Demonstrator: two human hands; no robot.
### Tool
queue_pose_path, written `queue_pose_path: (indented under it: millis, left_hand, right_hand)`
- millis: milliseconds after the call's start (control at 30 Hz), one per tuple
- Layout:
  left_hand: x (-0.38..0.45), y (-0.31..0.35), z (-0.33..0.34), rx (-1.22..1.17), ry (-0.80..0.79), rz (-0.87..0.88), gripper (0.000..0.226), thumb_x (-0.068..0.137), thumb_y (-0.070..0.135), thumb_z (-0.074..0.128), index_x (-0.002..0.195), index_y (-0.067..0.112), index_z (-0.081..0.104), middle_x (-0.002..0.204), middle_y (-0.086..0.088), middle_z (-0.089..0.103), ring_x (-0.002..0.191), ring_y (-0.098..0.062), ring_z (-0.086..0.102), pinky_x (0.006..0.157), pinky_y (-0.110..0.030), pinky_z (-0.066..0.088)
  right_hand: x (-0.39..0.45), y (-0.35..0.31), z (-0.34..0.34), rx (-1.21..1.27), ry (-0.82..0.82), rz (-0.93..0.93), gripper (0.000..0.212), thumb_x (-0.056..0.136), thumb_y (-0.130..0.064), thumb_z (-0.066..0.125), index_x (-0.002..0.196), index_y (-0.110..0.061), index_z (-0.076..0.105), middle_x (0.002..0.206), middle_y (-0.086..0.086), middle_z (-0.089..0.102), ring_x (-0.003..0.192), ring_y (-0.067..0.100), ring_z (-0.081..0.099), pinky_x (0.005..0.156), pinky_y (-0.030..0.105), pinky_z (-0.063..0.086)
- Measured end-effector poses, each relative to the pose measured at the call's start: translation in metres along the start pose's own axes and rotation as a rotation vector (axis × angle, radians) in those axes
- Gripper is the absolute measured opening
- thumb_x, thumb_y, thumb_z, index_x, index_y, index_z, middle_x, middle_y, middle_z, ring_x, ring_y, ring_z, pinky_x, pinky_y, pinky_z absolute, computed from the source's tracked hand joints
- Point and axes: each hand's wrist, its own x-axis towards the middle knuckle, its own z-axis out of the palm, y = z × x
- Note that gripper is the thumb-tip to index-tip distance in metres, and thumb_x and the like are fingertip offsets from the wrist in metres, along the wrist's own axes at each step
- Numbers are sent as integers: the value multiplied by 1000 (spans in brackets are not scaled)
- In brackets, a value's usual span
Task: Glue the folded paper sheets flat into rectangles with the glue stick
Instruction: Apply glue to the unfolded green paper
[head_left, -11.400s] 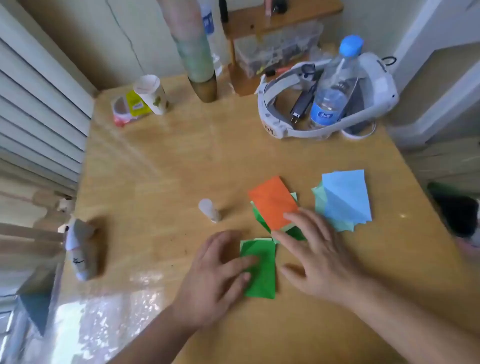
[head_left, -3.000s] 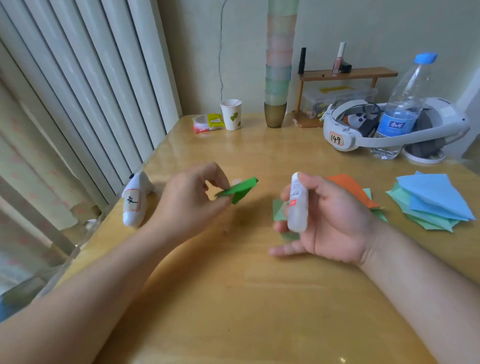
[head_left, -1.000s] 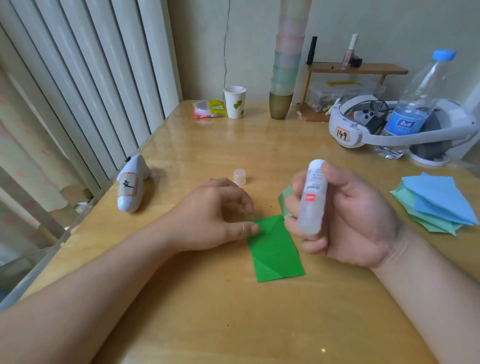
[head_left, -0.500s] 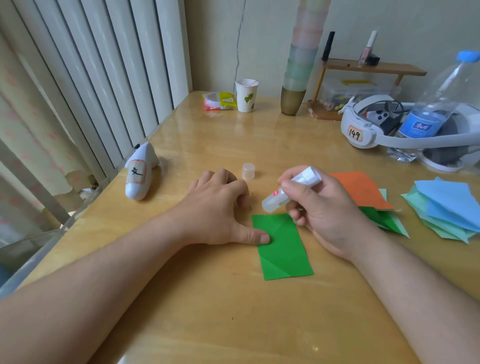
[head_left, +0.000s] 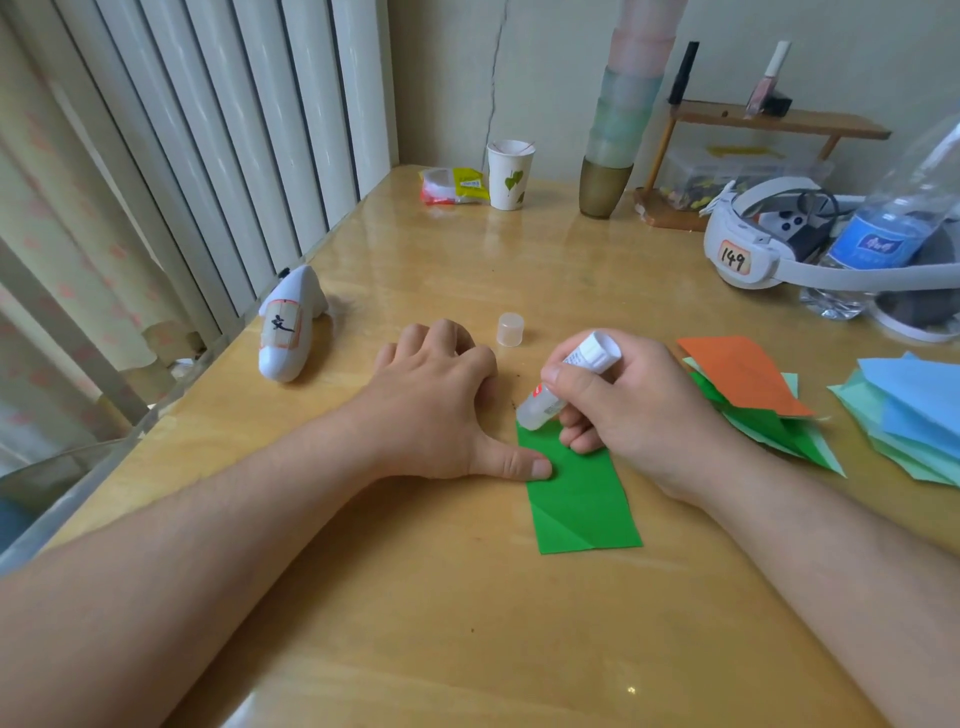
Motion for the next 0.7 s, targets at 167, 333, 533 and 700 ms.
queue_pose_path:
  millis: [167,333,533,700]
  left_hand:
    - [0,-4,-1,-121,15,4,69,52,95,58,91,40,41,121,13,35,116,-18,30,106,-36,30]
    - [1,-4,0,-124,10,15,70,51,91,63,95,42,40,124,13,36,116,-19,30,103,-35,29]
    - [1,-4,0,-114,17,9,72,49,93,61,95,43,37,125,13,34,118,-18,28,101,-34,26]
    - [1,-3,0,-109,15,2,75,50,92,63,99,42,38,126,12,35,120,-18,28,102,-35,27]
  right_hand:
    - [2,-5,5,-249,-5,-66,22,89,-39,70,84,-19,65,69,8,67,62,27,68,66,51,60]
    - [-2,-12,8,-453,-7,-142,25,86,-44,66,86,-19,63,74,1,67,70,16,59,71,38,51]
    - [-3,-13,9,-506,-52,-143,26,86,-47,67,89,-22,62,78,-1,69,74,14,57,69,30,49]
    - [-1,-14,7,-548,-81,-162,25,93,-50,66,92,-25,62,76,-3,67,70,7,57,60,19,42]
